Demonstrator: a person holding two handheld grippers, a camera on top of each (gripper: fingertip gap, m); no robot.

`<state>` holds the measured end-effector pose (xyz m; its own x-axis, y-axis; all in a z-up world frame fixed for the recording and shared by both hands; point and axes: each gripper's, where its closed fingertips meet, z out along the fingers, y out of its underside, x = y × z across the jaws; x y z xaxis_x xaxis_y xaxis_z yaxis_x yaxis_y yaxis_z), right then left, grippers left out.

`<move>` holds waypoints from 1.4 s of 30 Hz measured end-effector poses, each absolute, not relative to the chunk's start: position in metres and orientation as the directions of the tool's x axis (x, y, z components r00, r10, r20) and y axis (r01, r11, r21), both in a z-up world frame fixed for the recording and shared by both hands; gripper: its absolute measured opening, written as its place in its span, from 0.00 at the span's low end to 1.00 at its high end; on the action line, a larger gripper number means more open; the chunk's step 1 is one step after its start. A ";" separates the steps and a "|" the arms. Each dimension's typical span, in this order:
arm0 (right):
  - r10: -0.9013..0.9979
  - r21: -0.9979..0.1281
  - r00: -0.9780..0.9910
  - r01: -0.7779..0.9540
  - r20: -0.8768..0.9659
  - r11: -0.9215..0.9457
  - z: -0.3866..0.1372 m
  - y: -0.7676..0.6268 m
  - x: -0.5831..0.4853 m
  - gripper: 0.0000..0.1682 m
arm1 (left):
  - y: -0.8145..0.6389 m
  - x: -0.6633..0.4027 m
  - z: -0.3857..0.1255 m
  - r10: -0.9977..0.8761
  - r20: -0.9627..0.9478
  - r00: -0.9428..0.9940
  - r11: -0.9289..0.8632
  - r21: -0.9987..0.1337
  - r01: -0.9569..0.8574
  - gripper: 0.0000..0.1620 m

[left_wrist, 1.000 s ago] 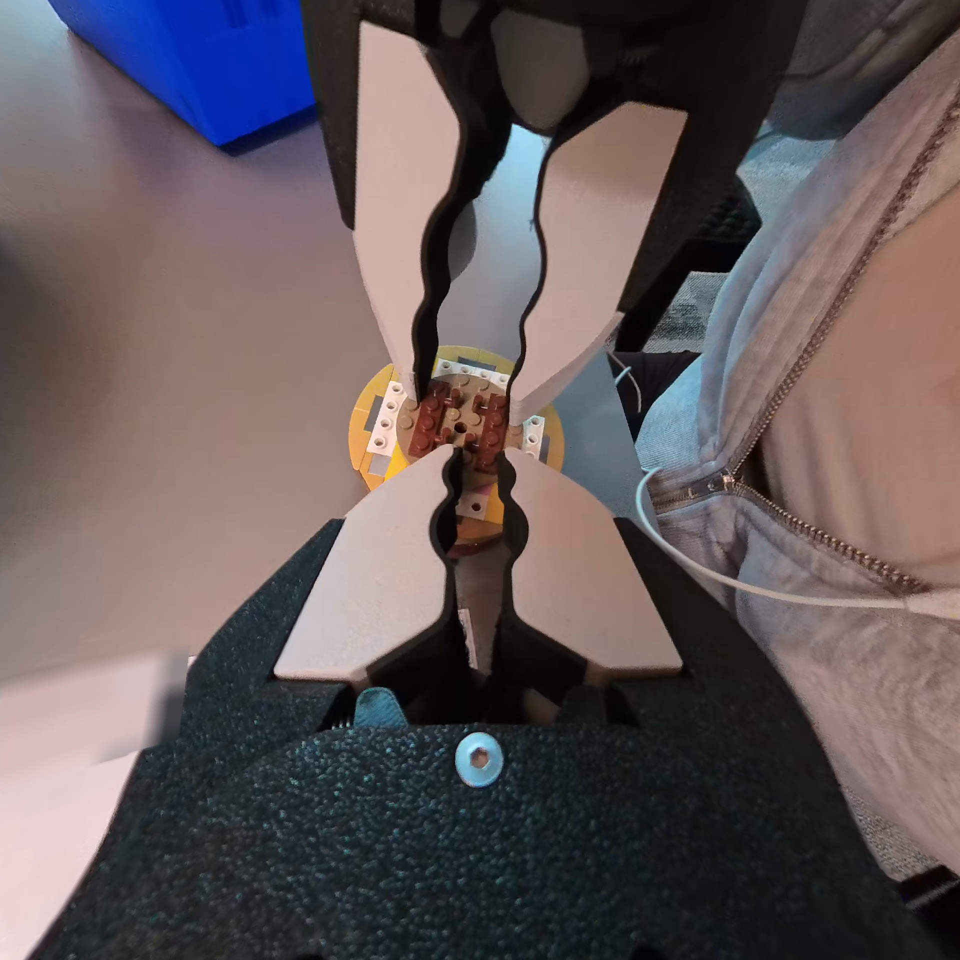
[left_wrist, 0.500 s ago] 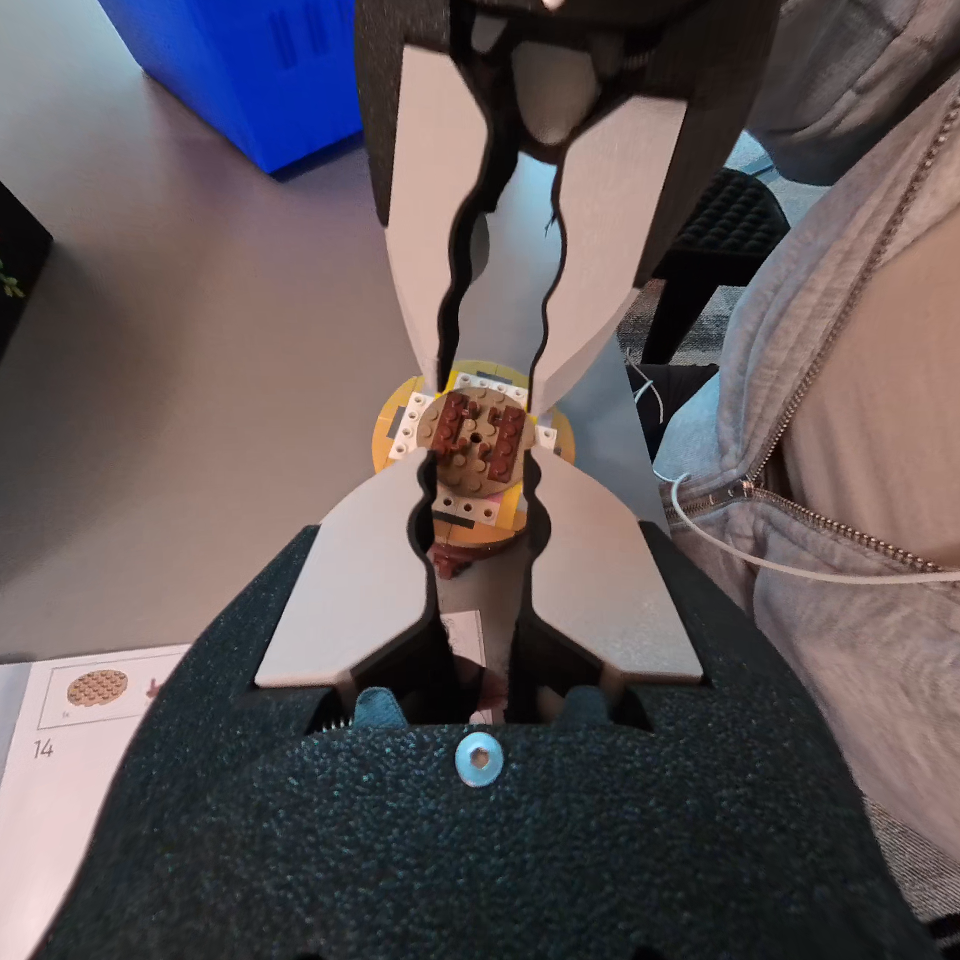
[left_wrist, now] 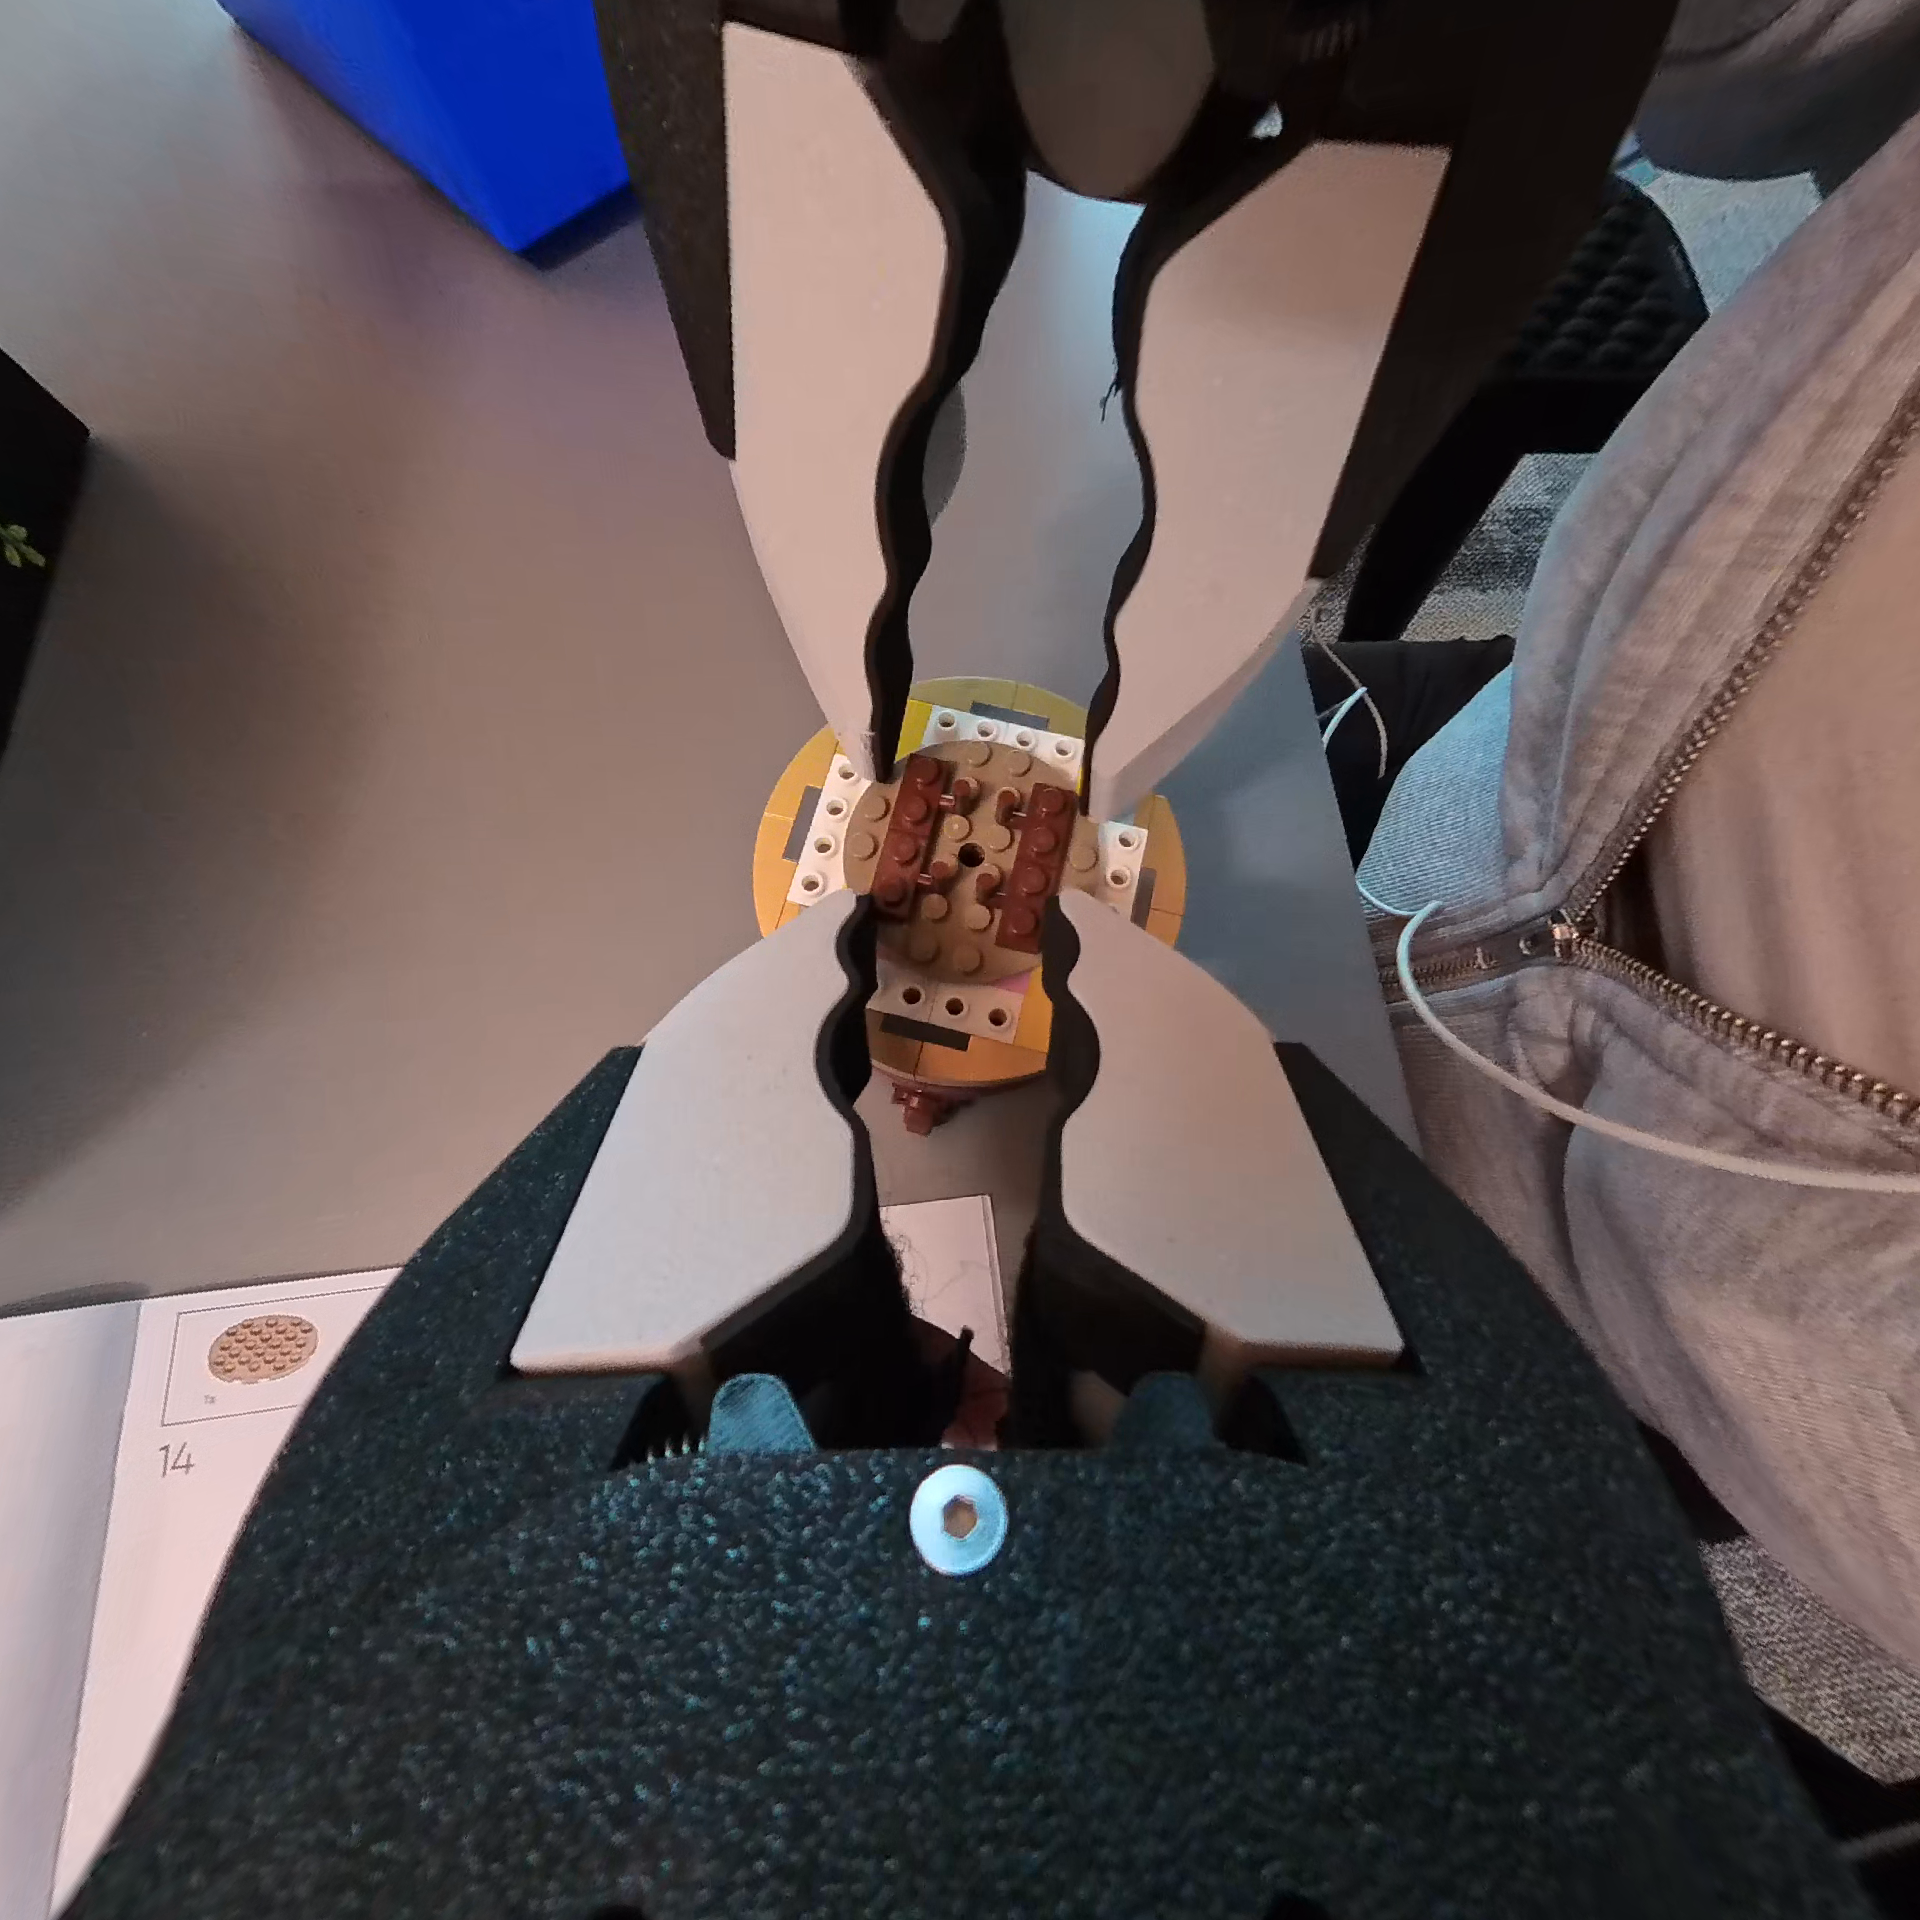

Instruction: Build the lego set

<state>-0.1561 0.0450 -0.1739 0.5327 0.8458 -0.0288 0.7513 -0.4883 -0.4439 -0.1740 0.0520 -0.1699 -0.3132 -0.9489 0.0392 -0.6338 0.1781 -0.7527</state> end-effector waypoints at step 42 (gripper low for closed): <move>0.844 -0.378 0.530 0.767 -0.085 -0.519 -0.173 0.040 -0.176 0.10 | 0.045 -0.171 -0.167 -0.943 0.043 -0.329 0.174 -0.781 -0.600 0.11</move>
